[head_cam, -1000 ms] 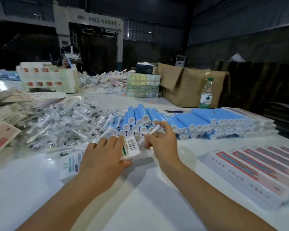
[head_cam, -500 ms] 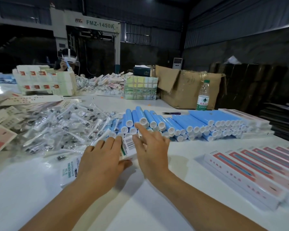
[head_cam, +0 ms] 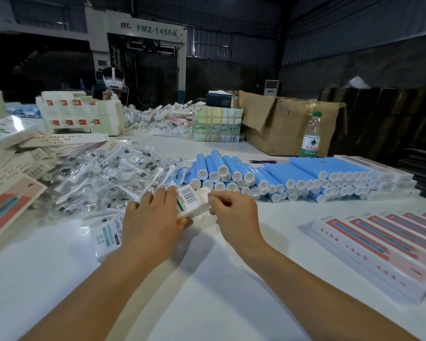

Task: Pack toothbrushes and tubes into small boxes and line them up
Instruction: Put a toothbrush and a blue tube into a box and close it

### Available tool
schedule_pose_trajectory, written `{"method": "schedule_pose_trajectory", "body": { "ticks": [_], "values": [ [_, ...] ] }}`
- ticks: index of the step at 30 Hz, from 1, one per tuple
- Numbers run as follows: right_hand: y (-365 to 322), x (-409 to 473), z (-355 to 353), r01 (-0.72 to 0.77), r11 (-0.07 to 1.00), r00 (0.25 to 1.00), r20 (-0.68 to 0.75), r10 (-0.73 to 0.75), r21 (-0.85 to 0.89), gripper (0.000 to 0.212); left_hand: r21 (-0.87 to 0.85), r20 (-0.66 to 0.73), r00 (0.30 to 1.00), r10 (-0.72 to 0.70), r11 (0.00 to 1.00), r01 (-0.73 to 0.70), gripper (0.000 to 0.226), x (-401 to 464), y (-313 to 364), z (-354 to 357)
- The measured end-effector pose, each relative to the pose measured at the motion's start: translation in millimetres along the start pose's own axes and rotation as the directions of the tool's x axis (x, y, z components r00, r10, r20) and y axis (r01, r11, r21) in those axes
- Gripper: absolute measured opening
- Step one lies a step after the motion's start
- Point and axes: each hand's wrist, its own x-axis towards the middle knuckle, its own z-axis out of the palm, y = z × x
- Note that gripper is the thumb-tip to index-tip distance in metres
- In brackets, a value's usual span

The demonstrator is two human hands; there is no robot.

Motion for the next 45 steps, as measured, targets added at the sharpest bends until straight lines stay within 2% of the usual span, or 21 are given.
{"method": "schedule_pose_trajectory", "body": {
  "ticks": [2, 10, 12, 15, 20, 23, 26, 27, 28, 29, 30, 32, 33, 34, 36, 38, 39, 40, 41, 43, 45],
  "values": [
    [-0.9, -1.6, 2.1, -0.084, 0.994, 0.996, 0.012, 0.083, 0.064, 0.012, 0.006, 0.014, 1.000, 0.003, 1.000, -0.003, 0.068, 0.1, 1.7, 3.0],
    [5.3, 2.0, 4.7, -0.133, 0.991, 0.986, 0.109, 0.130, 0.019, 0.058, 0.061, 0.013, 0.994, 0.105, 0.993, -0.106, 0.075, -3.8, 7.1, 8.2],
    [4.7, 3.1, 6.1, -0.129, 0.991, 0.980, 0.151, 0.132, -0.029, 0.052, 0.084, 0.005, 0.990, 0.143, 0.986, -0.143, 0.077, -5.7, 10.6, 8.2],
    [4.3, 2.2, 7.0, -0.126, 0.989, 0.985, 0.111, 0.134, -0.075, 0.013, 0.095, 0.001, 0.990, 0.140, 0.986, -0.139, 0.076, -6.9, 14.0, 7.5],
    [3.7, -1.3, 10.5, -0.165, 0.986, 0.981, 0.109, 0.163, 0.002, 0.034, 0.090, -0.013, 0.988, 0.151, 0.985, -0.149, 0.070, -10.5, 18.7, 5.3],
    [0.8, -1.1, 9.4, -0.129, 0.992, 0.982, 0.140, 0.127, 0.003, 0.035, 0.088, -0.032, 0.990, 0.137, 0.987, -0.133, 0.071, -10.8, 19.8, 3.7],
    [-1.9, 5.0, 1.0, 0.009, 0.984, 1.000, 0.007, -0.008, -0.178, 0.016, 0.042, -0.039, 0.994, 0.097, 0.995, -0.096, 0.072, -6.5, 19.6, 1.6],
    [-1.0, 6.6, -1.7, -0.010, 0.981, 0.998, -0.067, -0.003, -0.193, 0.032, 0.022, -0.042, 0.996, 0.081, 0.997, -0.080, 0.072, -4.9, 18.7, 0.7],
    [-0.3, 9.8, -4.4, -0.102, 0.991, 0.989, -0.113, 0.092, -0.090, 0.046, 0.005, -0.047, 0.997, 0.067, 0.998, -0.067, 0.073, -3.5, 17.6, -0.1],
    [-1.9, 12.5, -5.8, -0.262, 0.958, 0.958, -0.085, 0.273, 0.115, 0.052, -0.006, -0.052, 0.997, 0.058, 0.998, -0.059, 0.072, -2.9, 16.9, -0.5],
    [-5.1, 13.8, -5.0, -0.441, 0.820, 0.892, 0.073, 0.447, 0.364, 0.053, -0.008, -0.057, 0.997, 0.058, 0.998, -0.058, 0.072, -3.4, 16.5, -0.3],
    [-6.5, 12.9, -2.6, -0.691, 0.423, 0.715, 0.470, 0.517, 0.586, 0.045, 0.008, -0.057, 0.995, 0.081, 0.997, -0.081, 0.071, -6.2, 17.3, 1.3],
    [-7.3, 11.6, -1.3, -0.705, 0.375, 0.702, 0.518, 0.489, 0.602, 0.035, 0.013, -0.054, 0.994, 0.099, 0.995, -0.099, 0.070, -7.0, 17.9, 2.3],
    [-6.7, 10.6, 0.9, -0.686, 0.389, 0.721, 0.504, 0.476, 0.615, 0.024, 0.011, -0.051, 0.992, 0.112, 0.994, -0.112, 0.069, -7.2, 18.4, 3.1],
    [-3.6, 8.5, 6.2, -0.537, 0.624, 0.842, 0.317, 0.437, 0.567, 0.004, 0.006, -0.046, 0.991, 0.126, 0.992, -0.126, 0.070, -7.2, 19.0, 3.4],
    [0.3, 3.2, 7.4, -0.219, 0.958, 0.972, 0.129, 0.197, 0.186, 0.018, 0.016, -0.060, 0.987, 0.150, 0.989, -0.149, 0.072, -8.3, 20.4, 2.1],
    [2.8, -0.3, 7.7, -0.019, 0.995, 0.993, 0.114, 0.030, -0.093, 0.023, 0.020, -0.067, 0.984, 0.168, 0.986, -0.167, 0.071, -9.2, 21.2, 1.9],
    [3.2, -4.6, 9.6, 0.127, 0.946, 0.986, 0.139, -0.089, -0.297, 0.023, 0.021, -0.068, 0.980, 0.187, 0.982, -0.186, 0.069, -10.1, 21.6, 1.8],
    [4.3, -7.1, 11.5, 0.217, 0.896, 0.973, 0.158, -0.167, -0.388, 0.021, 0.020, -0.065, 0.977, 0.203, 0.979, -0.202, 0.067, -10.9, 21.6, 1.4],
    [6.2, -9.3, 12.4, 0.247, 0.890, 0.966, 0.171, -0.194, -0.383, 0.019, 0.022, -0.061, 0.973, 0.221, 0.975, -0.220, 0.065, -12.3, 21.3, 0.8],
    [0.6, -10.1, 9.3, 0.116, 0.977, 0.979, 0.186, -0.082, -0.179, 0.023, 0.044, -0.066, 0.972, 0.225, 0.974, -0.223, 0.068, -12.8, 19.3, 0.0]
  ]
}}
